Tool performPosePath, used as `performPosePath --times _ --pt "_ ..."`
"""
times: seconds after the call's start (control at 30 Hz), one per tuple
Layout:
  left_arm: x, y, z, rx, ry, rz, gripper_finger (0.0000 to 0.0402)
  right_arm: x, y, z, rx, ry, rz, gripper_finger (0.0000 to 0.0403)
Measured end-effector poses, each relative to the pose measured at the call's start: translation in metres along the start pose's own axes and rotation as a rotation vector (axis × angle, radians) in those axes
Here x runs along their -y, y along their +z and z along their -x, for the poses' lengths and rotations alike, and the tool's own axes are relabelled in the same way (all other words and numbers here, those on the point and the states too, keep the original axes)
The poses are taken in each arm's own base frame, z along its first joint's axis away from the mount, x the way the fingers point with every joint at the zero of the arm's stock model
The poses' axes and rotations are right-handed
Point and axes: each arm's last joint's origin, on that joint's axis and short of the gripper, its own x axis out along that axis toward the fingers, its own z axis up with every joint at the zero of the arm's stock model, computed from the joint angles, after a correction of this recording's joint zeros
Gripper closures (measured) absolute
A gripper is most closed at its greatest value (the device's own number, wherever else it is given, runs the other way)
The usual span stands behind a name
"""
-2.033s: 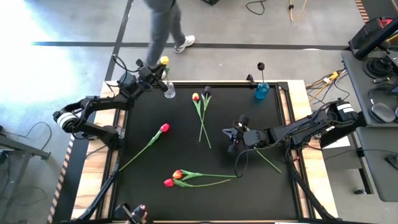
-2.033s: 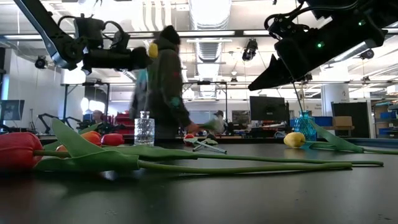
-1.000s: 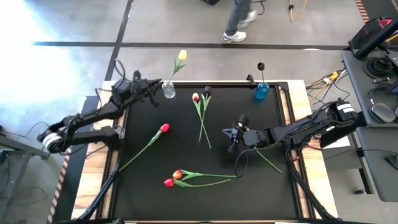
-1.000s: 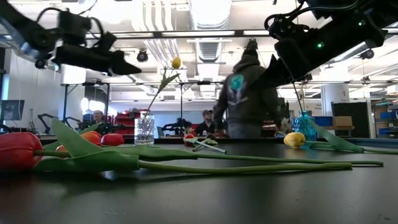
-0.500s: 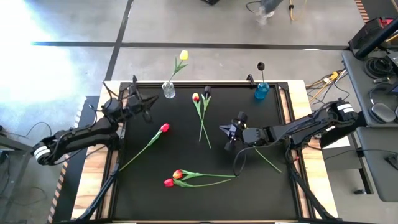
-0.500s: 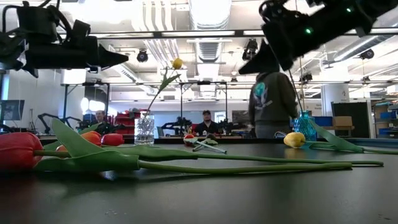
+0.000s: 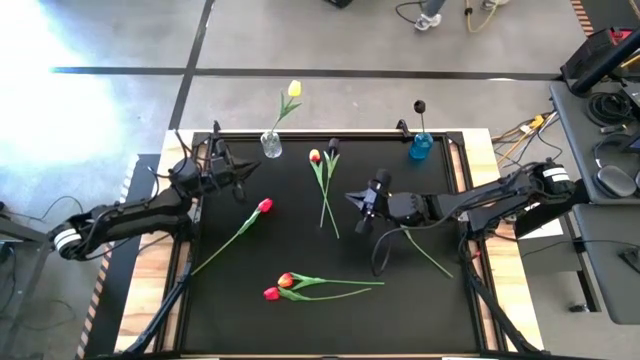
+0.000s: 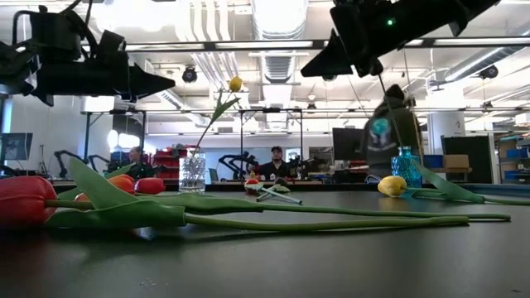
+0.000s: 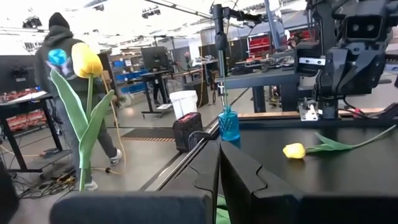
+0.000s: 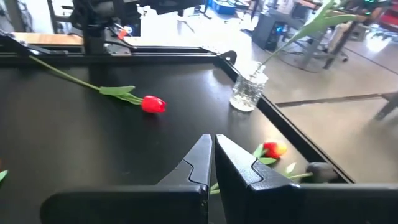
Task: Sort flowers into vase by color
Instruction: Put the black flower into the blue vase
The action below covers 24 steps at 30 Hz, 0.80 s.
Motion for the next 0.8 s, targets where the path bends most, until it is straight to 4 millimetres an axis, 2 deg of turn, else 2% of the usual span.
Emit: performPosePath --times 0.27,0.8 --pt "-0.0008 0.0023 -0.0039 -0.002 -0.010 0.013 0.0402 0.0051 0.0005 -0.0028 0.002 0.000 -0.012 0.0390" --pt "0.0002 -0.0059 -0.0074 -0.049 -0.044 0.015 0.0402 0.0052 -0.0007 -0.0028 -0.009 0.000 -0.007 0.0390"
